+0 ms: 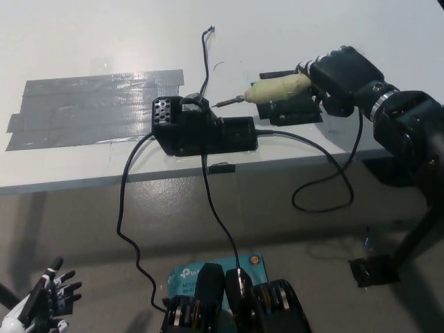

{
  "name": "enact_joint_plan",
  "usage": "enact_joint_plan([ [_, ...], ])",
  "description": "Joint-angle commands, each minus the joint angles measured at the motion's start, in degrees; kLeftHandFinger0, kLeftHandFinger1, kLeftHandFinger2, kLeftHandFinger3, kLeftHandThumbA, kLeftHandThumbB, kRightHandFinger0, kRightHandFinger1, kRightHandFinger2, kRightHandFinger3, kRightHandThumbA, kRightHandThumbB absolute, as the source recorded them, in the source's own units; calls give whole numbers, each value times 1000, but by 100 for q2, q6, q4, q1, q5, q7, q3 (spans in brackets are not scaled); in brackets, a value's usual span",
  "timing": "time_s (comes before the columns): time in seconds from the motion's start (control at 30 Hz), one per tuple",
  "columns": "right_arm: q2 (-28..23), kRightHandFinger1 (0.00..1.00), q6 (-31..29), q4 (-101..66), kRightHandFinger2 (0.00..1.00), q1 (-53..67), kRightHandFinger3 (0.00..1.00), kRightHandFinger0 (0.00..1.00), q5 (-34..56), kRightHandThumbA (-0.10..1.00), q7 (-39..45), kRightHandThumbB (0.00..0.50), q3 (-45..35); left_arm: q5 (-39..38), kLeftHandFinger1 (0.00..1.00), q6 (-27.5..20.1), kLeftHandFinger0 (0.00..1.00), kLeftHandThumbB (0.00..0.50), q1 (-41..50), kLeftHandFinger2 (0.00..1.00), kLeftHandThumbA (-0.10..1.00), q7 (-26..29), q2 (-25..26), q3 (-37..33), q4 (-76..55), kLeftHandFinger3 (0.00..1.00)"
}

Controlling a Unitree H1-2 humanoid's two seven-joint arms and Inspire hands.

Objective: The robot uses its right hand to grab and lift the soldering gun kept on the middle of the table and puts it in its base

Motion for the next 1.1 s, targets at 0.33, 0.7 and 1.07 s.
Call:
enact_joint_plan([
  [0.33, -143, 191, 377, -748, 525, -384, 342, 0, -144, -100, -192, 42, -186, -30, 983, -110, 918, 249, 26, 1000, 962, -178, 135, -2, -152, 1000],
  [0.7, -223, 188, 968, -1217, 541, -372, 68, 0, -337, -100, 39, 0, -363, -1, 988, -140, 920, 248, 8, 1000, 972, -187, 152, -27, -113, 1000],
  [1.07, -165, 154, 716, -1202, 501, -287, 78, 0, -158, -100, -115, 3, -331, 12, 959, -132, 879, 261, -20, 1000, 978, -174, 133, 9, -62, 1000],
])
